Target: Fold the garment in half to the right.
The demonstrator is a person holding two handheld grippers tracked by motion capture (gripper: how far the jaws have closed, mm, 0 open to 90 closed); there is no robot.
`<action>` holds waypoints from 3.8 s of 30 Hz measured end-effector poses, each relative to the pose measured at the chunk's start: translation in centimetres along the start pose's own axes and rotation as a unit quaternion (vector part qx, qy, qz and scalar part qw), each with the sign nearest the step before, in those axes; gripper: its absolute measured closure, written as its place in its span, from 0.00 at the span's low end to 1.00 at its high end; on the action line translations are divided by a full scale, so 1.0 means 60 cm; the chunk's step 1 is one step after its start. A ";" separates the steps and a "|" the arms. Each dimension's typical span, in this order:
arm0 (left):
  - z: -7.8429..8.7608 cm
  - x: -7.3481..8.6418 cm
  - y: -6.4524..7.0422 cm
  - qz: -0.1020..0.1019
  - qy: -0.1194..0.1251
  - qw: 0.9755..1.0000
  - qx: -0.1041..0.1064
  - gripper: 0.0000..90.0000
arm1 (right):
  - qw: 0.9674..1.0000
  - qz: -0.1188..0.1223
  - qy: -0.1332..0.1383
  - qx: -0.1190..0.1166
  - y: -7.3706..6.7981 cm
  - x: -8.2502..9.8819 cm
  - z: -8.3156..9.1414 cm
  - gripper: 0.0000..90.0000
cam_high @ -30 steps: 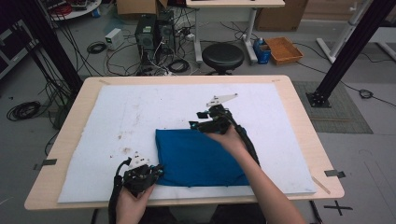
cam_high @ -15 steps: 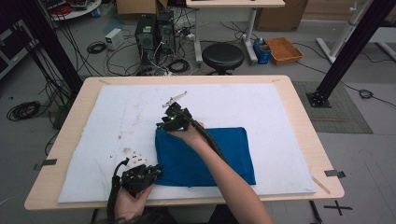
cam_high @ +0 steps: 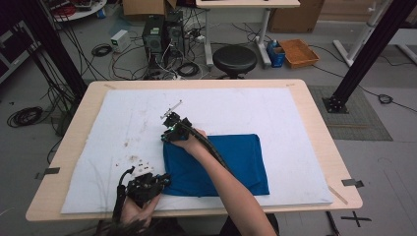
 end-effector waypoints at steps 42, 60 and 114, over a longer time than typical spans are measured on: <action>-0.083 -0.120 0.267 -0.120 0.038 0.984 0.129 0.94 | 0.993 -0.013 0.112 0.045 0.131 0.147 0.341 0.96; -0.176 -0.113 0.350 -0.147 0.014 0.980 0.129 0.94 | 0.995 -0.057 0.047 0.064 0.202 0.259 0.358 0.96; -0.010 -0.158 0.147 -0.125 0.081 0.985 0.090 0.71 | 0.968 -0.173 0.073 0.165 0.185 0.354 0.423 0.79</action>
Point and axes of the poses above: each handheld gripper's, and its own axes: z roughly backward along the jaws, x roughly out of its underside, y roughly to its right, the point moved 9 cm from there along -z, roughly forward along the jaws, and after that the axes turned 2 degrees about z, right-handed, at the moved point
